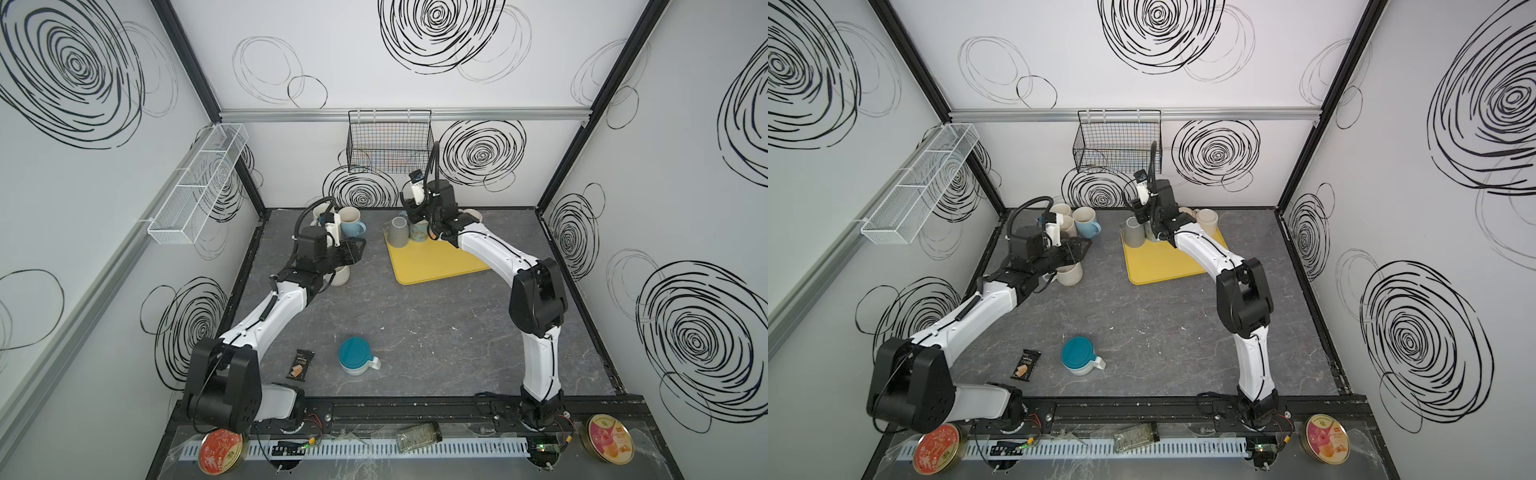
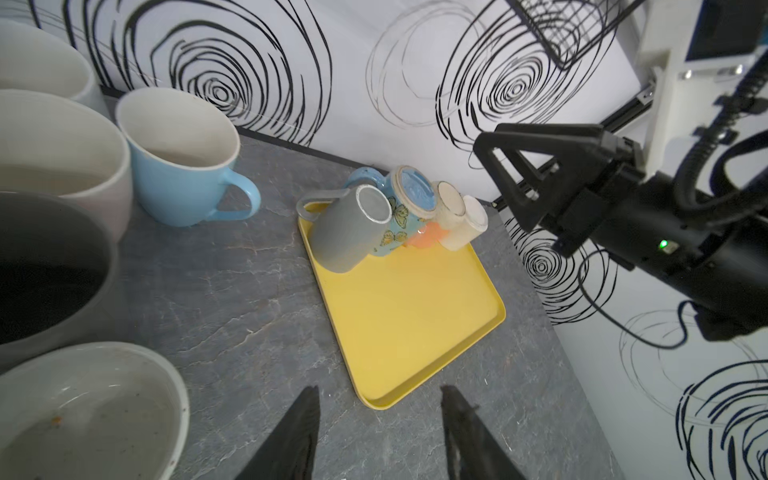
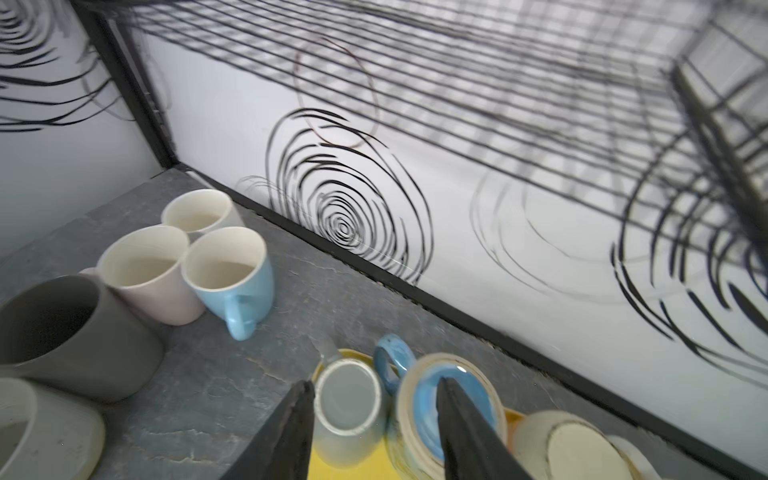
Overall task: Turn the mug right side up
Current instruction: 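Open the left gripper and withdraw while right gripper moves over the tray, then grasp the upside-down white mug on the tray with the right gripper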
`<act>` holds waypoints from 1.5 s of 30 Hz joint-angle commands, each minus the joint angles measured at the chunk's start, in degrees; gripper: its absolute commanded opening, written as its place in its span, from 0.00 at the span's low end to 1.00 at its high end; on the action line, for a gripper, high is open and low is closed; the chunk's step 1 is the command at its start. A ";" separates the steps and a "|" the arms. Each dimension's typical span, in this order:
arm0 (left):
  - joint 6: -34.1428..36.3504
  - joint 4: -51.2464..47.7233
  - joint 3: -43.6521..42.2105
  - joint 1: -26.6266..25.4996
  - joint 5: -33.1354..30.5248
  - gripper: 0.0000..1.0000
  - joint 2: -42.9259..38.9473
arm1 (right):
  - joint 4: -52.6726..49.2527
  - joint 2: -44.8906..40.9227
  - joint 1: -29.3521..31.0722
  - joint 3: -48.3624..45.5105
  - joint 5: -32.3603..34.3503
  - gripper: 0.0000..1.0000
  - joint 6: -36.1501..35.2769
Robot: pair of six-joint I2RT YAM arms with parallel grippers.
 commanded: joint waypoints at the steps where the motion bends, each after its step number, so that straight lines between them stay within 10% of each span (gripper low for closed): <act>1: 1.38 2.44 4.01 -4.15 -4.06 0.51 3.87 | -4.98 -1.06 -4.81 -1.02 1.21 0.53 4.44; 21: 7.13 -5.75 27.75 -21.13 -8.44 0.51 28.53 | -16.19 28.16 -25.92 33.76 -13.79 0.61 12.29; 45: 7.03 -5.09 22.81 -20.52 -8.87 0.53 26.04 | -11.82 16.04 -26.65 6.28 -27.05 0.39 12.57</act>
